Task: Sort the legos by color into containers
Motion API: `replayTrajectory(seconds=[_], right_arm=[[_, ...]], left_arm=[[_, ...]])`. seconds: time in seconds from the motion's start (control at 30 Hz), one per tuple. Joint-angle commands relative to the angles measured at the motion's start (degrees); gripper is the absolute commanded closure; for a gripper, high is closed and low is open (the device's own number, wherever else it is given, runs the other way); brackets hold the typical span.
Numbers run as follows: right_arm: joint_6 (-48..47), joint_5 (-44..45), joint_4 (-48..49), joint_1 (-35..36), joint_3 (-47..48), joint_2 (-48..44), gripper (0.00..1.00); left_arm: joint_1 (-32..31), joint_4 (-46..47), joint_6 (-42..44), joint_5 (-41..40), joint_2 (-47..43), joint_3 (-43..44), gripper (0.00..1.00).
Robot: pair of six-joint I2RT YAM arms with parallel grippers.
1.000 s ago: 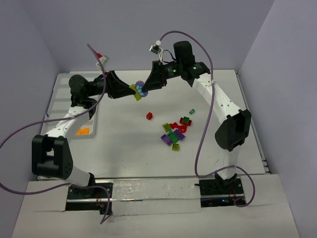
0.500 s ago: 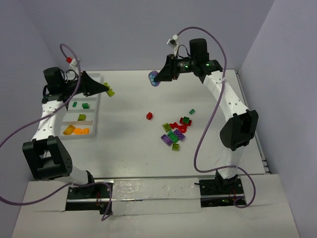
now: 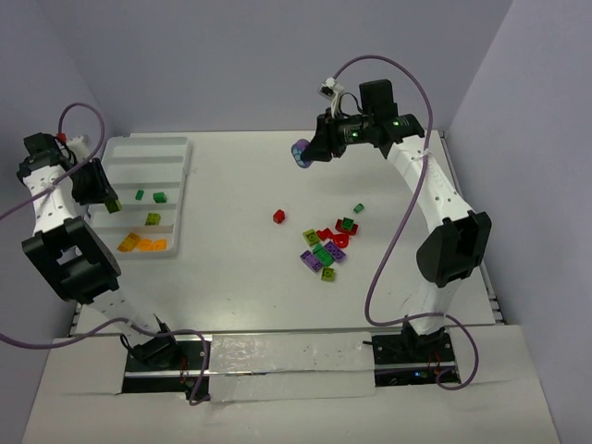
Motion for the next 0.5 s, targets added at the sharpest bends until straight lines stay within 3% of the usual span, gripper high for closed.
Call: replayTrajectory(seconds=[0.0, 0.47], right_arm=[[-3.8, 2.3, -0.9, 0.2, -2.2, -5.0, 1.00], [-5.1, 2.5, -0.3, -1.0, -8.0, -7.7, 1.00]], left_arm=[[-0.2, 0.4, -0.5, -11.6, 1.0, 1.6, 1.00], [-0.3, 6.4, -12.4, -15.2, 7.1, -1.6, 0.93]])
